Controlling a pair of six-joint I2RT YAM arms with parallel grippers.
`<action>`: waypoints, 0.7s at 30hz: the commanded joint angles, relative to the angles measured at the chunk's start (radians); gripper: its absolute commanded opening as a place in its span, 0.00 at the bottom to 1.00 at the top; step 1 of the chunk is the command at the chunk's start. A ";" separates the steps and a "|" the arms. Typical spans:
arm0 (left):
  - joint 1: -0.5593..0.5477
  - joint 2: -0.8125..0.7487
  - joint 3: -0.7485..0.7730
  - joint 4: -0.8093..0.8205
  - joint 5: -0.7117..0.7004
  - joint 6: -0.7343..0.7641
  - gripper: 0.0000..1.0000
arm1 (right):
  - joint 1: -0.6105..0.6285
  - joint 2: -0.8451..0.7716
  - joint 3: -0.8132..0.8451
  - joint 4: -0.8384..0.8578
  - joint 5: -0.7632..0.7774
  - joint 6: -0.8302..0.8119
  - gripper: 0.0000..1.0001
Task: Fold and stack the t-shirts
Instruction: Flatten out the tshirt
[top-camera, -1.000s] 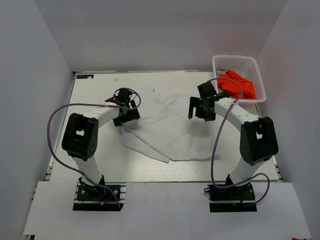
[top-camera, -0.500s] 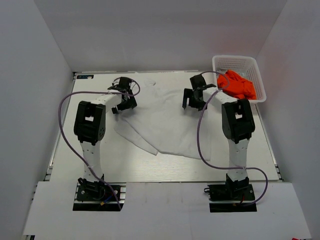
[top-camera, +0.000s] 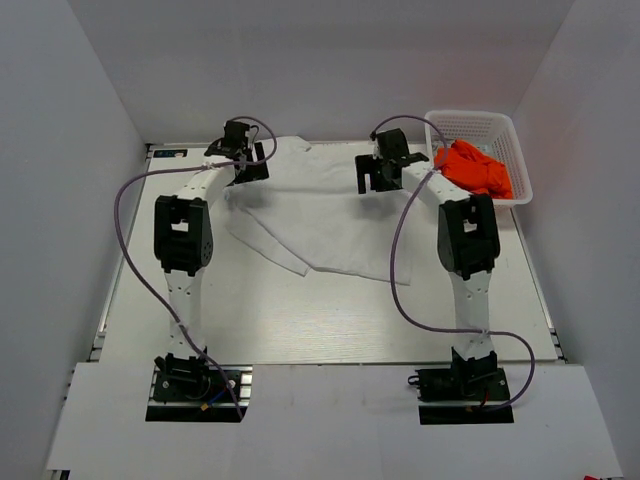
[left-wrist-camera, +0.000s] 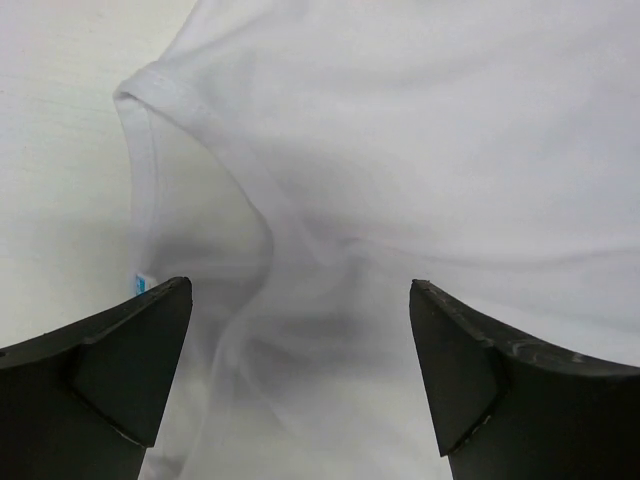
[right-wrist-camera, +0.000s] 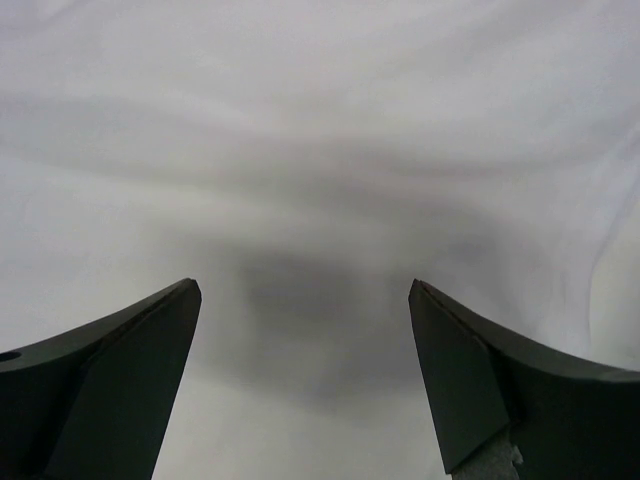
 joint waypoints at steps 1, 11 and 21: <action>-0.032 -0.208 -0.038 -0.004 0.073 0.056 1.00 | 0.057 -0.237 -0.150 0.068 -0.001 -0.147 0.90; -0.178 -0.641 -0.682 0.052 0.280 -0.110 1.00 | 0.086 -0.726 -0.853 0.115 -0.095 0.190 0.90; -0.399 -0.670 -0.908 0.145 0.326 -0.081 1.00 | 0.043 -0.710 -0.991 0.151 -0.217 0.310 0.90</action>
